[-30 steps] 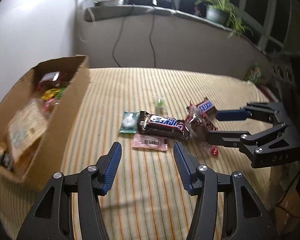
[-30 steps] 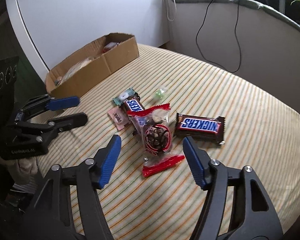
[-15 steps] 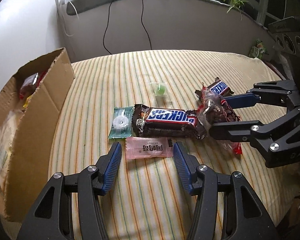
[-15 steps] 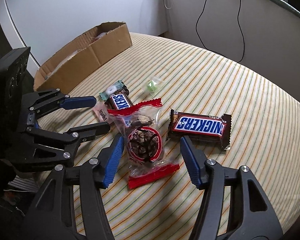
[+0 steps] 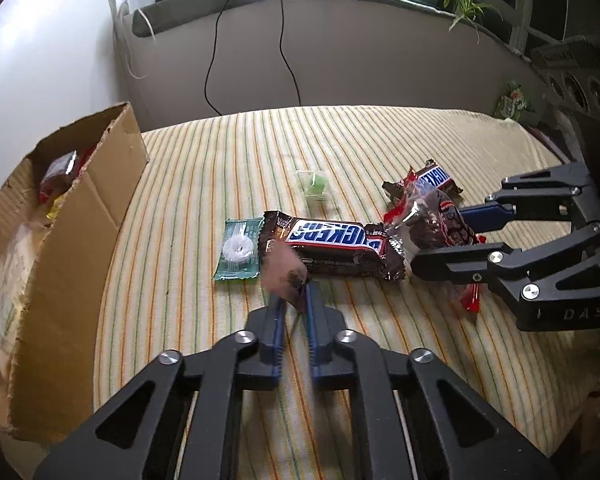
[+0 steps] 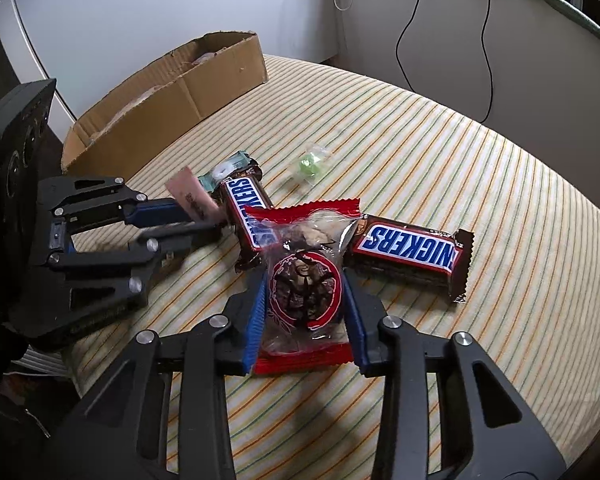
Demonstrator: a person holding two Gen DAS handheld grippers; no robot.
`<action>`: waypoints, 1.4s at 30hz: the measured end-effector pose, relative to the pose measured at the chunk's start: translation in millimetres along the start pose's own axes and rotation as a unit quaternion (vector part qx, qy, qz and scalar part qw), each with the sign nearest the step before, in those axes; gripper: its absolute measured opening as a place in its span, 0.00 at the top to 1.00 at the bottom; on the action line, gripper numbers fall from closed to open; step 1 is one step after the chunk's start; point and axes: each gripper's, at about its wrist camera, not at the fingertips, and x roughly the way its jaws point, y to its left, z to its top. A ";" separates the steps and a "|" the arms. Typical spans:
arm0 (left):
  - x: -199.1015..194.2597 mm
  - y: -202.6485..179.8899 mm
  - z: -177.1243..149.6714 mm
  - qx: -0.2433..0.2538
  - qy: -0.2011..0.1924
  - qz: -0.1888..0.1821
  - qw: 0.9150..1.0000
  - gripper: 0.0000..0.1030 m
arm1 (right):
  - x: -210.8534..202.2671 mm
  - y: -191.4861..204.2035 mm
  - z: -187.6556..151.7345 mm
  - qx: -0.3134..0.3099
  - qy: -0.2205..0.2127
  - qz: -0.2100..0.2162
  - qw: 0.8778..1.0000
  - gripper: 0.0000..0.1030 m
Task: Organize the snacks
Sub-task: 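Grasp the pink packet with the left gripper while the right gripper grasps the chocolate bag, then carry the pink packet with the left gripper while the right gripper carries the chocolate bag to the box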
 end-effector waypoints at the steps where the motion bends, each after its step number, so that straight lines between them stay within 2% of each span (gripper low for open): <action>1: -0.2 2.3 -0.1 -0.005 -0.001 -0.004 1.000 0.95 | -0.5 0.2 -0.3 0.001 -0.001 0.001 1.000 0.64; 12: -6.1 10.1 -2.9 -0.032 -0.012 -0.021 0.999 0.96 | -14.0 -2.0 -5.4 0.009 -0.018 0.006 1.000 0.65; 24: -37.7 19.1 0.5 -0.054 -0.054 -0.034 0.997 0.97 | -41.0 0.1 -4.4 0.013 -0.046 0.002 0.999 0.65; 42: -85.6 62.7 -1.7 -0.090 -0.104 0.002 0.991 0.97 | -55.8 41.3 26.9 -0.023 -0.075 0.011 0.997 0.65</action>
